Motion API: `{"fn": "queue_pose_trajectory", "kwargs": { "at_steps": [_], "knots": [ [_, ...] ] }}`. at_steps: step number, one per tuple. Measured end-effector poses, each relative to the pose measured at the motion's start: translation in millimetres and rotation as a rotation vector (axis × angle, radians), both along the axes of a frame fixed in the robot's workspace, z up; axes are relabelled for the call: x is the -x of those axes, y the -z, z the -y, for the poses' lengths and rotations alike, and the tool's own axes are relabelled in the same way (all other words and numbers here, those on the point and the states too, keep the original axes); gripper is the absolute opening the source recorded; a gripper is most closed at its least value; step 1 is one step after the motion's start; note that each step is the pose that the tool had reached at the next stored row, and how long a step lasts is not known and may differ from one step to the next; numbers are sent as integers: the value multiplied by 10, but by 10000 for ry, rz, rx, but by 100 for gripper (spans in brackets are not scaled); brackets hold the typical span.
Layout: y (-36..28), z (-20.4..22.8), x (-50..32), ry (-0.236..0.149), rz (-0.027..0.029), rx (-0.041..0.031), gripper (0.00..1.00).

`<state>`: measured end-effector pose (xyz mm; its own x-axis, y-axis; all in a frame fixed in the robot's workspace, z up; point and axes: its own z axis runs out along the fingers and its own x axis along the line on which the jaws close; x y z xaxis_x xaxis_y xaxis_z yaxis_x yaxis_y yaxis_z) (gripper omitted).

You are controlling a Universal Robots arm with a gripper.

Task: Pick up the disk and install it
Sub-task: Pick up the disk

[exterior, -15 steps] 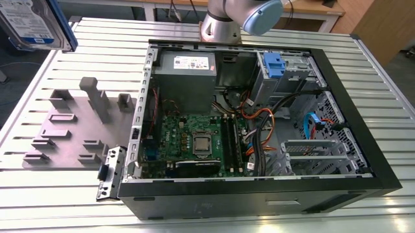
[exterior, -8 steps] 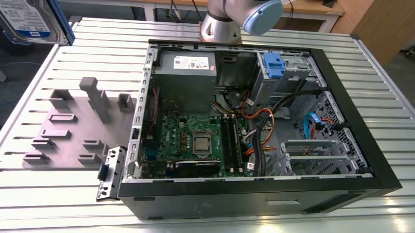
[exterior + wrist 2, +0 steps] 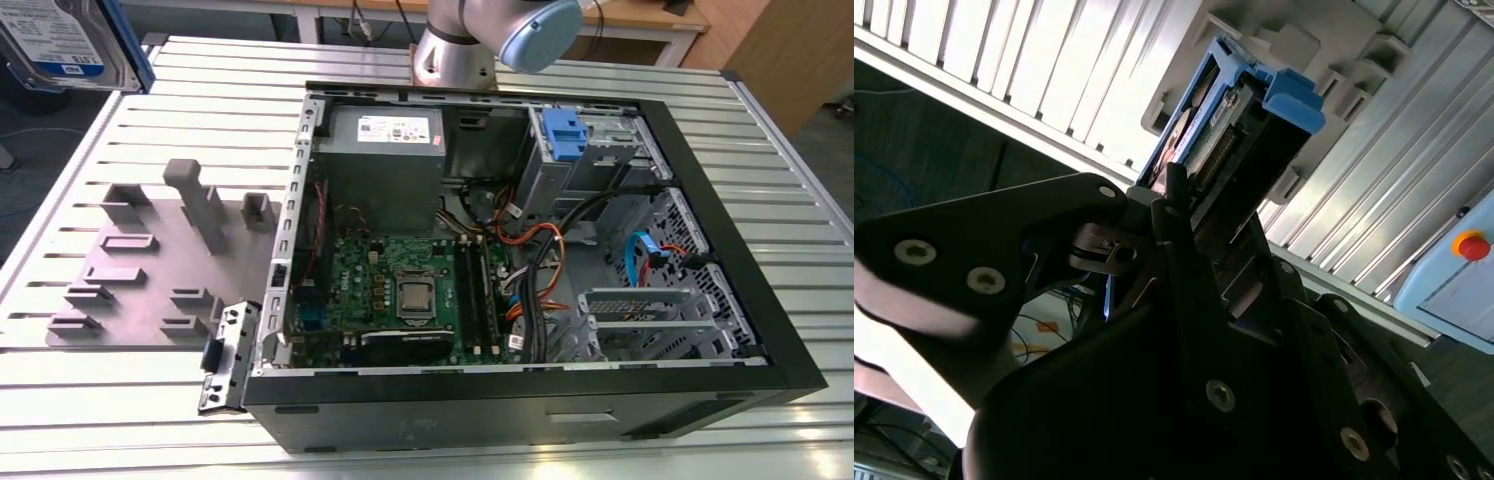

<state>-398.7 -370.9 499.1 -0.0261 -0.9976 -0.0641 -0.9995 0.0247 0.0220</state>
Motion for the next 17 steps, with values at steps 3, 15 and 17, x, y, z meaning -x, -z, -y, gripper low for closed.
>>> {"fn": "queue_pose_trajectory", "kwargs": {
  "at_steps": [3, 15, 17],
  "knots": [
    [0, 0, -40, 0, 0, 0, 35],
    [2, 0, -237, 0, 0, 0, 35],
    [2, 0, -280, 0, 0, -1, 35]
  ]
}}
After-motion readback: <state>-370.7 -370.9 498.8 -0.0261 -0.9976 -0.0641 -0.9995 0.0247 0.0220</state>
